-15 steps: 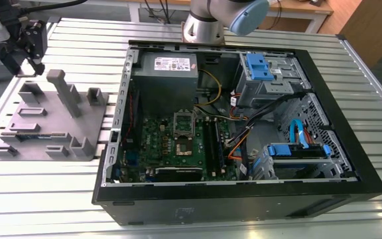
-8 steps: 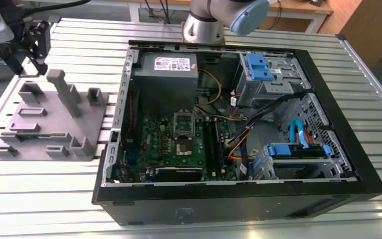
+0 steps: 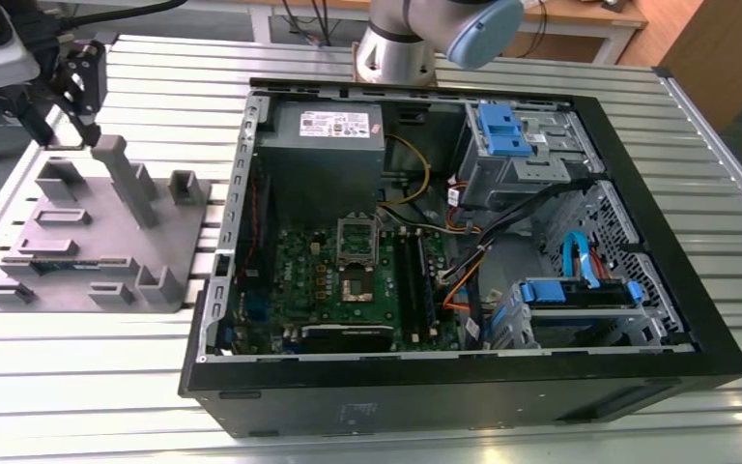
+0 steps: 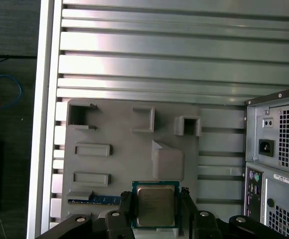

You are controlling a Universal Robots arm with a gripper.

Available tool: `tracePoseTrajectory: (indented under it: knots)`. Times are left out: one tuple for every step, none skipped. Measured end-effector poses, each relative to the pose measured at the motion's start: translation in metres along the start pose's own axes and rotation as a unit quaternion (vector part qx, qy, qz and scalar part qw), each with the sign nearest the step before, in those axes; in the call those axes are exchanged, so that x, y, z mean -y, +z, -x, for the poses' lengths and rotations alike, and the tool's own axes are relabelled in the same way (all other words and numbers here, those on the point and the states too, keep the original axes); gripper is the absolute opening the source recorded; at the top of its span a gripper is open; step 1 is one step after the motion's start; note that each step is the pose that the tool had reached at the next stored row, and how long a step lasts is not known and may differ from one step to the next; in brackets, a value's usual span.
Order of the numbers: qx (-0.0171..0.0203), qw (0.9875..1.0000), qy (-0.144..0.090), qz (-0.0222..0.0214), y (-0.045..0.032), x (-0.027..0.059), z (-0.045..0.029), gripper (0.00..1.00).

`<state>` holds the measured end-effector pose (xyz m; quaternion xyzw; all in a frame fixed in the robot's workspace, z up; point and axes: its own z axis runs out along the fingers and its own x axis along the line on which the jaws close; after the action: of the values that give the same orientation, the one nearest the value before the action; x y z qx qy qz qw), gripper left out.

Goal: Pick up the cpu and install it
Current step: 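Pick up the cpu and move it towards the insertion slot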

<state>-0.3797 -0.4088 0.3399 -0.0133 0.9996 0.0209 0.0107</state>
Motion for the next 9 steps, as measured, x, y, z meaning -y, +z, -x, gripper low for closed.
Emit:
tracePoseTrajectory:
  knots:
    - [-0.0001,1.0,0.0,0.0,0.0,0.0,0.0015,0.47]
    - [-0.0002,1.0,0.0,0.0,0.0001,0.0001,0.0032,0.47]
    - [-0.0002,1.0,0.0,0.0,0.0002,0.0001,0.0048,0.47]
    - [-0.0003,1.0,0.0,0.0,0.0002,0.0002,0.0064,0.47]
    - [-0.0004,1.0,0.0,0.0,0.0003,0.0002,0.0077,0.47]
    - [-0.0004,1.0,0.0,0.0,0.0003,0.0002,0.0089,0.47]
    - [-0.0004,1.0,0.0,0.0001,0.0003,0.0002,0.0097,0.47]
    - [-0.0004,1.0,0.0,0.0,0.0003,0.0002,0.01,0.47]
    - [-0.0004,1.0,0.0,0.0,0.0003,0.0002,0.01,0.47]
